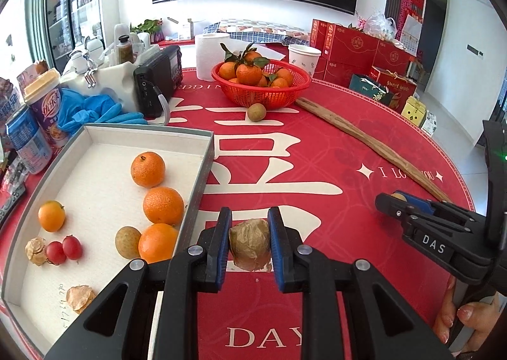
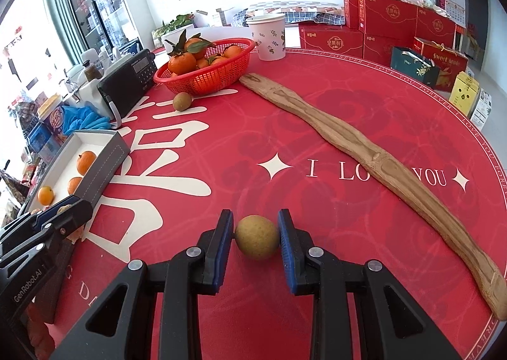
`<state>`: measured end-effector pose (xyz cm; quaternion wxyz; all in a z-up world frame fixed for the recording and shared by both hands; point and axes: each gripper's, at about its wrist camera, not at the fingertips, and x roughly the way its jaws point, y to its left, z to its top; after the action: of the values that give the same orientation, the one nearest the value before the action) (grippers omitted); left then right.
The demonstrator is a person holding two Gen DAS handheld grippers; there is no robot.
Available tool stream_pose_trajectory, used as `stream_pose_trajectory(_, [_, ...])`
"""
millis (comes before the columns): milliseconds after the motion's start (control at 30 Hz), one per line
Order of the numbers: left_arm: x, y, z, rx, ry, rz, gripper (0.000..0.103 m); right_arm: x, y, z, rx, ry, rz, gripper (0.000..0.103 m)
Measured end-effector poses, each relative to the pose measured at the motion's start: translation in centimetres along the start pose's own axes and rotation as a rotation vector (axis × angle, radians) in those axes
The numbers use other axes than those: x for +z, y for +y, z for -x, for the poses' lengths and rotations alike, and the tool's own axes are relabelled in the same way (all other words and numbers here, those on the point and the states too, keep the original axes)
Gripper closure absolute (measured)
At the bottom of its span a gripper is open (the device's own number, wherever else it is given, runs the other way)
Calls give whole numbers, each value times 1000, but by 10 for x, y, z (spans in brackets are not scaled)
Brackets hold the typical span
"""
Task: Organize fruits
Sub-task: 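Carry the husk fruit and kiwi over the white tray with both tools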
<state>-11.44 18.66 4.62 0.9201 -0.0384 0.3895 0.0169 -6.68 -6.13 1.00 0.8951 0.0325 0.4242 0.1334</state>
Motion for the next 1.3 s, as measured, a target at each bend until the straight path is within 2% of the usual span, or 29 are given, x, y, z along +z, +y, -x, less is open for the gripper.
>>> stream_pose_trajectory(133, [5,11,17,7,-47,15,78,3,8,3,14,14,-9,73])
stream_pose_trajectory(267, [7,32,29,22,-73,54,78,7,34,3,38,36,34,73])
stream_pose_trajectory(633, [3,111,47,121,-105,206,78,36,141,4,166,62,206,73])
stream_pose_trajectory(800, [-4,141,45,155,-81,267,78,41,187,-4,210,92,284,73])
stream_pose_trajectory(1033, [-14,162,45,184,-66,299,78,38,227,-7,188,79,396,73])
stream_pose_trajectory(1300, [-17,170,44,193,-63,306,78,36,242,-7,142,41,478,73])
